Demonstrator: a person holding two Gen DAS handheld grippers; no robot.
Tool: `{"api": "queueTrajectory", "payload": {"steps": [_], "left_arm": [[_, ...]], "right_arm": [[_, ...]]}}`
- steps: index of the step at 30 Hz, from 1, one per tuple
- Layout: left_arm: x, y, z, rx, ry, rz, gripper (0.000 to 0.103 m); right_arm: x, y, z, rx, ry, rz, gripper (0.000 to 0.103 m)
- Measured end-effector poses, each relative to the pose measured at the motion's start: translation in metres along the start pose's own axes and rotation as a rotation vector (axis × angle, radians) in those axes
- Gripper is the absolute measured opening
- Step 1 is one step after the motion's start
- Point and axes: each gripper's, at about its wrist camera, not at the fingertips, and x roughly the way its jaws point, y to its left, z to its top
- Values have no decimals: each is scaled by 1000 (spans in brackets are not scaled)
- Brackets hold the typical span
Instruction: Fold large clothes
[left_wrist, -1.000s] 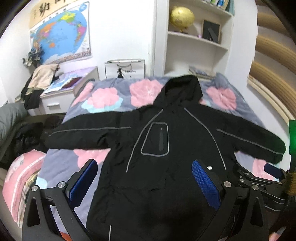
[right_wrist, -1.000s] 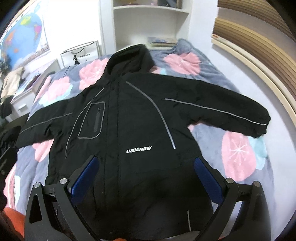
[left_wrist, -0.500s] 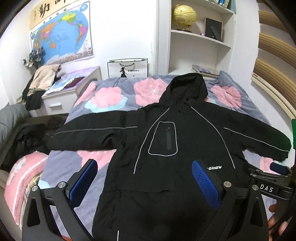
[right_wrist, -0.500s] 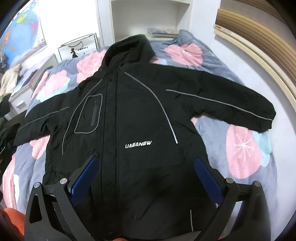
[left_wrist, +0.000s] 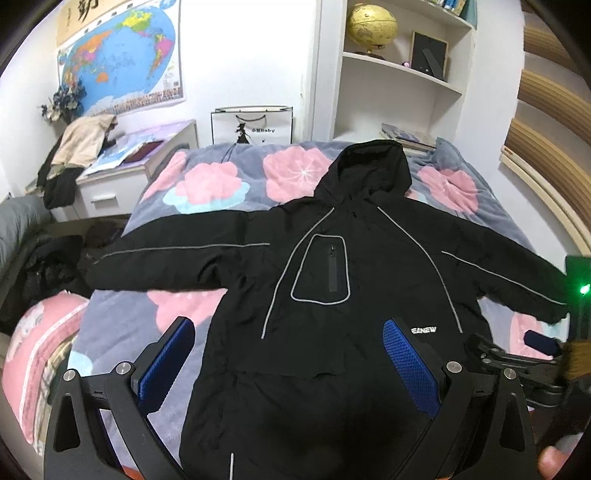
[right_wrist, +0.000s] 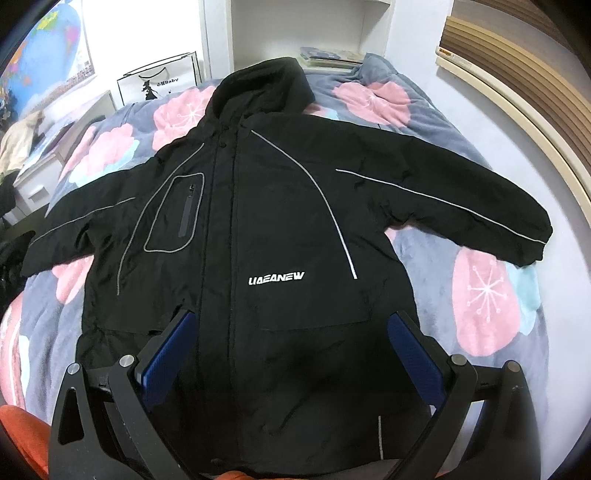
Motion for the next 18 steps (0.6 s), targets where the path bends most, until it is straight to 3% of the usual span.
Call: {"api": "queueTrajectory", "payload": {"steps": [2, 5, 8, 10, 12, 18], "left_arm": [[-8, 13, 12, -33, 4, -36, 102], [-31, 62, 37, -120, -57, -64, 102], [-41, 129, 56, -204, -130, 36, 102], [-33, 180, 62, -266, -150, 146, 102], [-16, 234, 63, -346, -154, 206, 102], [61, 352, 47, -558, -117, 107, 102]], "right_arm": [[3, 2, -1, -8, 2, -32, 103], [13, 3, -2, -16, 25, -50, 103], [25, 6, -3, -24, 65, -44, 103], [30, 11, -5, -35, 85, -39, 103], [34, 19, -6, -57, 94, -49, 103], [24, 50, -7, -192, 34, -119, 103]]}}
